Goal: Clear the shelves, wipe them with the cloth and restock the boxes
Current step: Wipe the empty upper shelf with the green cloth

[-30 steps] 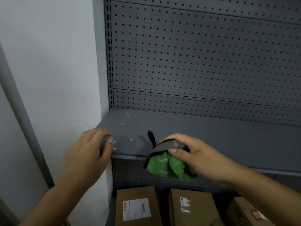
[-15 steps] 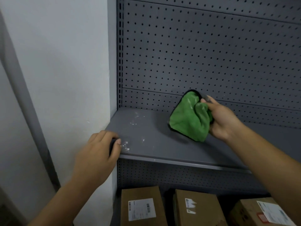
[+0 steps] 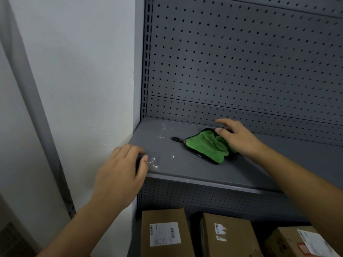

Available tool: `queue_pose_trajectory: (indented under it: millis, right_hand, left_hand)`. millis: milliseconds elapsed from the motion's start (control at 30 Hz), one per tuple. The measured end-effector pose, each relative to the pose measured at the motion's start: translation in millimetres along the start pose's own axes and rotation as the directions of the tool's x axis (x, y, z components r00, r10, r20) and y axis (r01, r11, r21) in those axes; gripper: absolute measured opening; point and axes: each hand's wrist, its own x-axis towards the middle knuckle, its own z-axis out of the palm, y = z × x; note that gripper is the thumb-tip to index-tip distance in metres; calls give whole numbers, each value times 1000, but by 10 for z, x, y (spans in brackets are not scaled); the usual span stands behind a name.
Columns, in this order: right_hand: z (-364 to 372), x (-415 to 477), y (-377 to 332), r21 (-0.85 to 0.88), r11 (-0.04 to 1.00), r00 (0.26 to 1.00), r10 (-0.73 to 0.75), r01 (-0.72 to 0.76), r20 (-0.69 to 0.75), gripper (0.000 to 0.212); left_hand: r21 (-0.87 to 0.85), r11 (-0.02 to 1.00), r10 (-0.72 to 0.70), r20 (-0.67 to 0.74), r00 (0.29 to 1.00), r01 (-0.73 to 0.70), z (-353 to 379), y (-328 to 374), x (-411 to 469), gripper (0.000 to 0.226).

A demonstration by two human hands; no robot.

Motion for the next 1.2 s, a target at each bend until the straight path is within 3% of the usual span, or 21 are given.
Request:
queue_pose_trajectory:
  millis: [100, 200, 267, 400, 567, 667, 800, 967, 1200]
  right_hand:
    - [64, -147, -90, -259, 958, 986, -86, 121, 143, 64]
    - [150, -234, -168, -475, 854, 942, -50, 212, 331, 87]
    - [147, -201, -175, -467, 863, 935, -18, 194, 354, 80]
    - [163, -12, -80, -463, 866, 962, -69, 190, 266, 49]
    - [277, 435, -84, -467, 884, 988, 65, 8, 140, 37]
    - [476, 724, -193, -506, 860, 981, 145, -61, 129, 39]
    - [749, 923, -370, -573, 810, 968, 227, -127, 107, 57]
    - [1021, 961, -608, -559, 829, 971, 160, -36, 175, 58]
    - [1464, 930, -1151, -488, 848, 951, -56, 206, 305, 66]
  left_hand:
    - [-4, 1000, 2, -3, 1000, -2, 0, 13, -3, 36]
    - [8, 1000, 1, -2, 1000, -1, -4, 25, -1, 34]
    - [12, 1000, 3, 1, 1000, -3, -4, 29, -1, 34]
    - [24, 1000, -4, 1, 1000, 4, -17, 51, -12, 33]
    - [32, 999, -12, 2, 1000, 12, -21, 88, -16, 31]
    - [23, 1000, -4, 0, 1000, 4, -28, 95, -18, 30]
    - [29, 1000, -6, 0, 1000, 6, -33, 94, -2, 29]
    - [29, 999, -33, 23, 999, 32, -32, 83, -7, 28]
    - [35, 998, -45, 25, 999, 44, -24, 70, -17, 26]
